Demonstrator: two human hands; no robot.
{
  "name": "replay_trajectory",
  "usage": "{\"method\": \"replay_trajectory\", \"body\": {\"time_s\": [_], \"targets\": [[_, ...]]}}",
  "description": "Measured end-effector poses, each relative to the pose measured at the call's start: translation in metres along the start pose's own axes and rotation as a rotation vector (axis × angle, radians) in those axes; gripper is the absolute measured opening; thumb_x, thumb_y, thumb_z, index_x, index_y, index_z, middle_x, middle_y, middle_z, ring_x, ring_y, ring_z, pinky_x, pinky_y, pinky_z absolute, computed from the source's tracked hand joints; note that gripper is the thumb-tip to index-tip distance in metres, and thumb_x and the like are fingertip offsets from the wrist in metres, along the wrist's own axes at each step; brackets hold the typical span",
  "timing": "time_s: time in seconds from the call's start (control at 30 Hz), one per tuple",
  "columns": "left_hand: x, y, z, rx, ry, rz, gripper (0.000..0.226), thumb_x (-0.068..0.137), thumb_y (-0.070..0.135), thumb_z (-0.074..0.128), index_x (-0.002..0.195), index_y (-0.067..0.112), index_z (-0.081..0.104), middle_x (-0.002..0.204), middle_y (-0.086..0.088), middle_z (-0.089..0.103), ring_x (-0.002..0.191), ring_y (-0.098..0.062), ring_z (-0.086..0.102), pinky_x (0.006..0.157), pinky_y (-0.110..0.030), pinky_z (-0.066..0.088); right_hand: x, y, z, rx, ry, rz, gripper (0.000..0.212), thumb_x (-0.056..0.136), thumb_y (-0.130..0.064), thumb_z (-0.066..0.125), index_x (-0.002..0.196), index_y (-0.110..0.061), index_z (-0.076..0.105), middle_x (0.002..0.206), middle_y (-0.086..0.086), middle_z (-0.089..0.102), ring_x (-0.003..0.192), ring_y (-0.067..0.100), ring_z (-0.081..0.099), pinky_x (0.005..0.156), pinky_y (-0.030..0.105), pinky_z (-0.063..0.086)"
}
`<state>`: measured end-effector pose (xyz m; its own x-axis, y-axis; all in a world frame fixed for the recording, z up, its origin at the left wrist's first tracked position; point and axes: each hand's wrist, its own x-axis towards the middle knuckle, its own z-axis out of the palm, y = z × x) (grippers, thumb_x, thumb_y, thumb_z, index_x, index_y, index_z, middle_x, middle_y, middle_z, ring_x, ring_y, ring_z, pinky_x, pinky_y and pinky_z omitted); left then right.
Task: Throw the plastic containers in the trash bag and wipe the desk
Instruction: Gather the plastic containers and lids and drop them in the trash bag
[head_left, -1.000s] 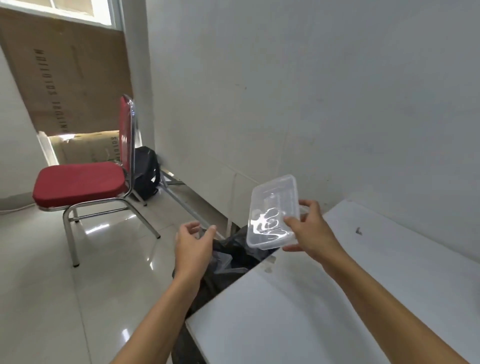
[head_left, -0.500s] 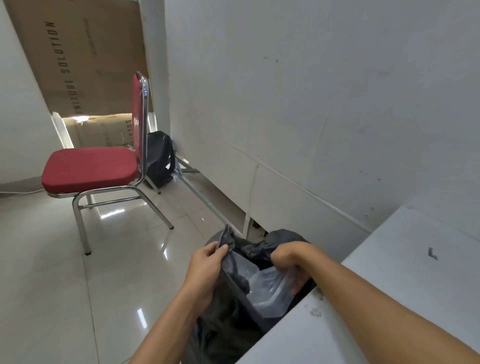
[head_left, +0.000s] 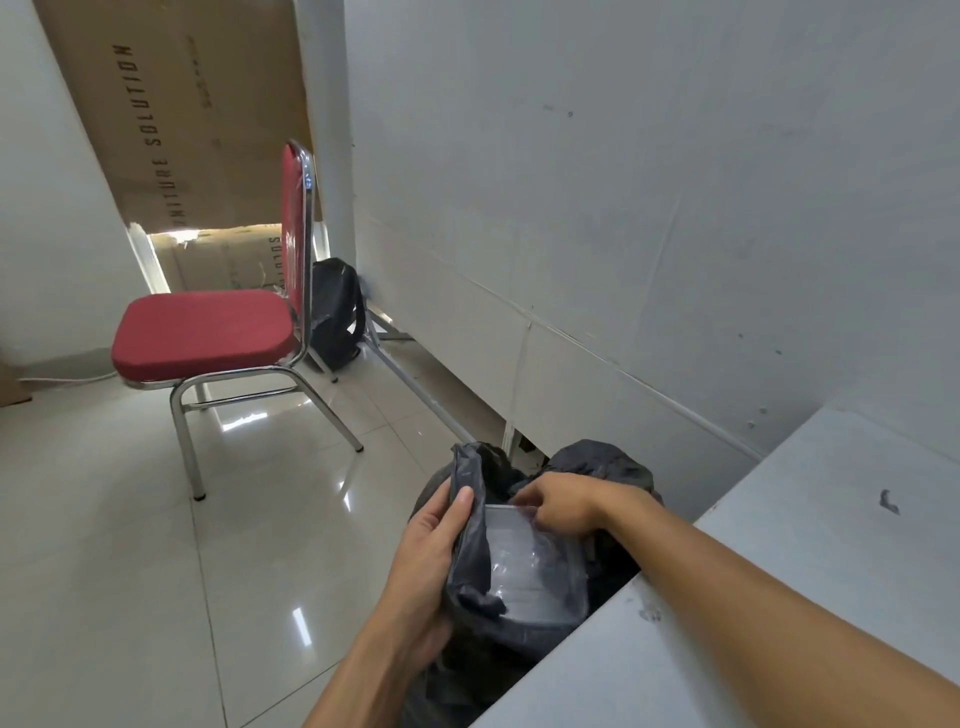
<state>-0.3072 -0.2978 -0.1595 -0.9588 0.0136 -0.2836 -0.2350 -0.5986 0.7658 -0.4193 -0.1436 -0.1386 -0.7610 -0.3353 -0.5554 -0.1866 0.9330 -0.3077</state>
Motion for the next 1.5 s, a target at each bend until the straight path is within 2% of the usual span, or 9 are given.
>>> {"method": "replay_trajectory", "body": {"time_s": [0.13, 0.33, 0.43, 0.6, 0.9, 1.07, 1.23, 1.4, 1.5], "targets": [[-0.013, 0.012, 0.003, -0.128, -0.082, -0.02, 0.026, 0.098, 0.022, 0.054, 0.116, 0.017, 0.072, 0.112, -0.021, 0.074, 0.088, -0.032, 0.075, 0.069, -0.04, 0.064, 0.009, 0.003, -0.004, 0.062, 0.405, -0.082, 0.047, 0.091, 0.0, 0.055, 0.134, -0.02, 0.062, 0.136, 0.005, 0.063, 0.123, 0.024, 0.059, 0.104, 0.034, 0.048], [-0.013, 0.0, 0.005, 0.015, 0.026, -0.058, 0.03, 0.097, 0.025, 0.056, 0.124, 0.015, 0.065, 0.119, -0.025, 0.069, 0.107, -0.041, 0.069, 0.085, -0.047, 0.058, -0.001, 0.006, 0.006, -0.08, -0.034, 0.021, 0.046, 0.098, -0.018, 0.052, 0.144, -0.021, 0.053, 0.15, 0.006, 0.051, 0.135, 0.026, 0.049, 0.114, 0.039, 0.039], [-0.015, -0.002, 0.003, 0.174, 0.078, -0.05, 0.028, 0.097, 0.028, 0.057, 0.12, 0.017, 0.068, 0.113, -0.019, 0.074, 0.1, -0.033, 0.071, 0.078, -0.039, 0.057, -0.012, 0.003, -0.006, 0.042, 0.102, -0.002, 0.052, 0.092, -0.004, 0.046, 0.14, -0.019, 0.057, 0.145, 0.006, 0.056, 0.131, 0.024, 0.053, 0.111, 0.034, 0.042], [-0.021, 0.004, 0.006, 0.323, 0.113, -0.041, 0.028, 0.098, 0.03, 0.059, 0.12, 0.015, 0.067, 0.109, -0.016, 0.075, 0.096, -0.028, 0.074, 0.077, -0.038, 0.059, -0.046, 0.004, -0.022, 0.375, 0.263, -0.067, 0.036, 0.093, -0.006, 0.052, 0.123, -0.018, 0.067, 0.125, 0.011, 0.069, 0.105, 0.02, 0.067, 0.096, 0.036, 0.053], [-0.074, 0.029, 0.041, 0.528, 0.225, 0.059, 0.041, 0.089, 0.031, 0.068, 0.125, 0.014, 0.057, 0.117, -0.009, 0.064, 0.109, -0.026, 0.063, 0.098, -0.045, 0.052, -0.176, 0.008, 0.001, 0.878, 0.42, -0.091, 0.022, 0.1, -0.011, 0.055, 0.118, -0.013, 0.068, 0.113, 0.005, 0.073, 0.102, 0.02, 0.071, 0.09, 0.034, 0.059], [-0.122, 0.036, 0.082, 0.585, 0.115, 0.165, 0.035, 0.095, 0.023, 0.064, 0.127, 0.013, 0.058, 0.124, -0.005, 0.06, 0.108, -0.018, 0.054, 0.06, -0.019, 0.048, -0.249, 0.011, 0.03, 0.975, 0.495, -0.067, 0.019, 0.099, -0.014, 0.058, 0.11, -0.018, 0.072, 0.107, 0.002, 0.076, 0.098, 0.02, 0.074, 0.089, 0.038, 0.06], [-0.178, 0.019, 0.112, 0.599, -0.088, 0.155, 0.036, 0.096, 0.024, 0.061, 0.13, 0.012, 0.056, 0.128, -0.005, 0.059, 0.109, -0.017, 0.053, 0.091, -0.035, 0.046, -0.319, 0.013, 0.064, 1.017, 0.575, -0.023, 0.021, 0.1, -0.013, 0.055, 0.114, -0.015, 0.072, 0.111, 0.004, 0.075, 0.099, 0.021, 0.074, 0.089, 0.039, 0.06], [-0.226, -0.009, 0.141, 0.615, -0.271, 0.134, 0.034, 0.098, 0.022, 0.059, 0.13, 0.013, 0.056, 0.128, -0.005, 0.06, 0.118, -0.02, 0.056, 0.102, -0.041, 0.05, -0.378, 0.017, 0.096, 1.038, 0.677, -0.001, 0.021, 0.101, -0.017, 0.055, 0.115, -0.018, 0.071, 0.112, 0.002, 0.075, 0.1, 0.02, 0.073, 0.09, 0.04, 0.06], [-0.25, -0.034, 0.165, 0.638, -0.409, 0.112, 0.032, 0.095, 0.023, 0.062, 0.125, 0.017, 0.058, 0.123, -0.004, 0.063, 0.111, -0.014, 0.061, 0.099, -0.041, 0.053, -0.41, 0.028, 0.116, 1.082, 0.774, 0.009, 0.021, 0.101, -0.017, 0.056, 0.115, -0.017, 0.072, 0.11, 0.002, 0.076, 0.099, 0.019, 0.074, 0.091, 0.041, 0.06]]}}
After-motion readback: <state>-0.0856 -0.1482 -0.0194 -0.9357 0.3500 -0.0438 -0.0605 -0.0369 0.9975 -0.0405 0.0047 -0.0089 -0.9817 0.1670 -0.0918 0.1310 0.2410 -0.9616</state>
